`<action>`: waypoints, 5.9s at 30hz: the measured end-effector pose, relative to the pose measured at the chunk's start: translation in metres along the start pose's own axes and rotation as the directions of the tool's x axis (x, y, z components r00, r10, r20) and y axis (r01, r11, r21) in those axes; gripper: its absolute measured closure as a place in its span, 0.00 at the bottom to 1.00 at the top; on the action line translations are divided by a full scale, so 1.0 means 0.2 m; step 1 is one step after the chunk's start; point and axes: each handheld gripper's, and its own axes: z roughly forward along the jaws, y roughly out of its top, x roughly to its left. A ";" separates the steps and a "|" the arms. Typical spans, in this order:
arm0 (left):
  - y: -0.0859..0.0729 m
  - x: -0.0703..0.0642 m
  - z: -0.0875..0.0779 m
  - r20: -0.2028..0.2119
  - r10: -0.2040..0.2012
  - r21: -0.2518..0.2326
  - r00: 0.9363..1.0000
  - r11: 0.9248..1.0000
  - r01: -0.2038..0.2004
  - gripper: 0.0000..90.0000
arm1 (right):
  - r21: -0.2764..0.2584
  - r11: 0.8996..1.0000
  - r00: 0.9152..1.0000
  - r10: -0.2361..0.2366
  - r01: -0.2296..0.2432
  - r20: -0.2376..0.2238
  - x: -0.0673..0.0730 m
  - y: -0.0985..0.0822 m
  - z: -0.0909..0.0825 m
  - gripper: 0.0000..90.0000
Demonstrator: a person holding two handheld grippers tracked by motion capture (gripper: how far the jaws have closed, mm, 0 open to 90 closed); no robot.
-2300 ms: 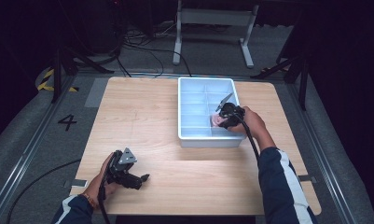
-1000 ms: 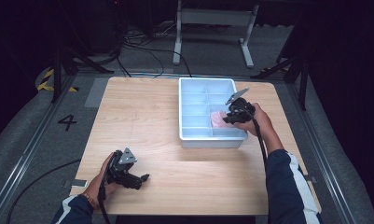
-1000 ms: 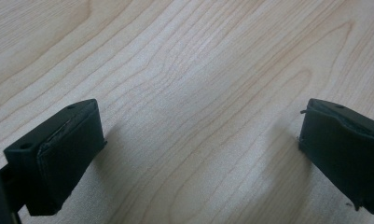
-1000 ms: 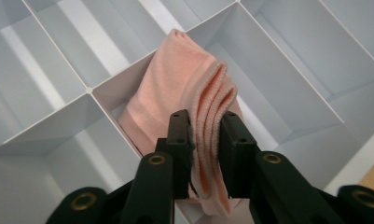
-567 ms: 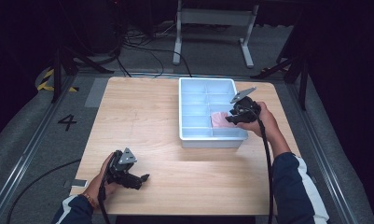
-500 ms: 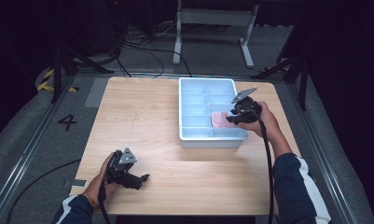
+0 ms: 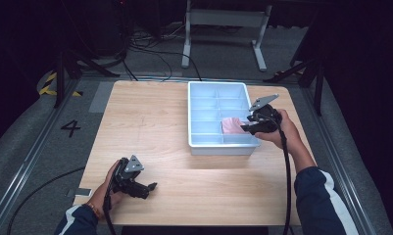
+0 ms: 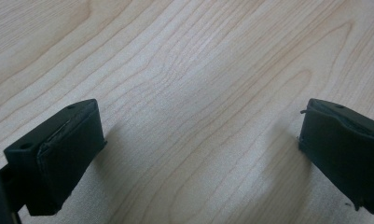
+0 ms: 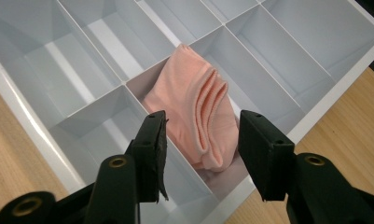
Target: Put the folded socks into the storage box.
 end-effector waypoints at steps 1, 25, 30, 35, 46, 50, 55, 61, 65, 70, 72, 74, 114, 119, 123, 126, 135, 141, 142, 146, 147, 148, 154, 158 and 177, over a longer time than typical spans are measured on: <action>0.00 0.00 0.00 0.000 0.000 0.000 1.000 1.000 0.000 0.00 | 0.000 1.000 1.000 0.000 0.000 0.000 0.00 0.00 0.00 0.58; 0.00 0.00 0.00 0.000 0.000 0.000 1.000 1.000 0.000 0.00 | -0.034 0.999 1.000 -0.023 0.024 0.021 0.10 -0.07 -0.14 0.49; 0.00 0.00 0.00 0.000 0.000 0.000 1.000 1.000 0.000 0.00 | -0.033 0.999 0.999 -0.034 0.035 0.024 0.12 -0.08 -0.16 0.48; 0.00 0.00 0.00 0.000 0.000 0.000 1.000 1.000 0.000 0.00 | -0.036 0.999 0.998 -0.035 0.037 0.045 0.14 -0.11 -0.18 0.46; 0.00 0.00 0.00 0.000 0.000 0.000 1.000 1.000 0.000 0.00 | -0.038 0.998 0.998 -0.040 0.042 0.053 0.17 -0.17 -0.21 0.44; 0.00 0.00 0.00 0.000 0.000 0.000 1.000 1.000 0.000 0.00 | -0.042 0.998 0.998 -0.038 0.040 0.051 0.18 -0.19 -0.22 0.44; 0.00 0.00 0.00 0.000 0.000 0.000 1.000 1.000 0.000 0.00 | -0.059 0.998 0.999 -0.030 0.033 0.042 0.19 -0.24 -0.24 0.44; 0.00 0.00 0.00 -0.001 -0.001 0.000 1.000 1.000 0.001 0.00 | -0.069 0.997 0.999 -0.028 0.032 0.047 0.19 -0.29 -0.26 0.43; 0.00 0.00 0.00 -0.001 -0.001 0.000 1.000 1.000 0.001 0.00 | -0.073 0.997 0.999 -0.023 0.027 0.048 0.19 -0.33 -0.28 0.43; 0.00 0.00 0.00 -0.001 -0.001 0.000 1.000 1.000 0.001 0.00 | -0.058 0.998 0.998 -0.033 0.036 0.062 0.20 -0.37 -0.30 0.43; 0.00 0.00 0.00 -0.001 -0.001 0.000 1.000 1.000 0.001 0.00 | -0.061 0.997 0.998 -0.034 0.037 0.060 0.20 -0.39 -0.30 0.43; 0.00 0.00 0.00 -0.001 -0.001 0.000 1.000 1.000 0.001 0.00 | -0.058 0.998 0.998 -0.035 0.038 0.059 0.21 -0.41 -0.30 0.43; 0.00 0.00 0.00 0.000 -0.002 -0.001 1.000 1.000 0.002 0.00 | -0.021 1.000 0.999 0.016 -0.015 0.046 0.30 -0.80 -0.20 0.39; 0.00 0.00 0.00 -0.001 -0.002 -0.001 1.000 1.000 0.002 0.00 | -0.042 0.998 0.998 0.047 -0.046 0.035 0.30 -0.87 -0.20 0.39; 0.00 0.00 0.00 0.000 -0.004 -0.001 1.000 1.000 0.004 0.00 | -0.048 0.996 0.996 0.083 -0.082 0.028 0.29 -0.94 -0.20 0.39; 0.00 0.00 0.00 0.000 -0.004 -0.001 1.000 1.000 0.004 0.00 | -0.052 0.992 0.993 0.116 -0.115 0.016 0.29 -1.01 -0.20 0.39; 0.00 0.00 0.00 -0.003 -0.002 0.000 1.000 1.000 0.002 0.00 | -0.121 0.968 0.975 0.221 -0.222 -0.019 0.27 -1.15 -0.22 0.36; 0.00 0.00 0.00 -0.004 0.004 0.000 1.000 1.000 -0.004 0.00 | -0.170 0.948 0.962 0.272 -0.270 -0.017 0.26 -1.21 -0.22 0.33; 0.00 0.00 0.00 -0.002 0.003 0.000 1.000 1.000 -0.003 0.00 | -0.173 0.946 0.962 0.274 -0.272 -0.014 0.26 -1.21 -0.22 0.33; 0.00 0.00 0.00 -0.002 0.002 -0.001 1.000 1.000 -0.002 0.00 | -0.174 0.945 0.960 0.281 -0.279 -0.009 0.26 -1.22 -0.22 0.32; 0.00 0.00 0.00 -0.002 0.002 -0.001 1.000 1.000 -0.002 0.00 | -0.173 0.944 0.959 0.283 -0.280 -0.009 0.26 -1.22 -0.22 0.31; 0.00 0.00 0.00 -0.002 0.004 0.000 1.000 1.000 -0.004 0.00 | -0.173 0.944 0.959 0.284 -0.281 -0.008 0.26 -1.22 -0.22 0.31; 0.00 0.00 0.00 -0.002 0.004 0.001 1.000 1.000 -0.004 0.00 | -0.173 0.942 0.957 0.291 -0.287 -0.002 0.26 -1.22 -0.22 0.31; 0.00 0.00 0.00 -0.002 0.004 0.002 1.000 1.000 -0.004 0.00 | -0.172 0.941 0.955 0.297 -0.291 0.005 0.26 -1.22 -0.22 0.31; 0.00 0.00 0.00 -0.003 0.003 -0.001 1.000 1.000 -0.003 0.00 | -0.172 0.938 0.951 0.308 -0.301 0.016 0.26 -1.22 -0.22 0.29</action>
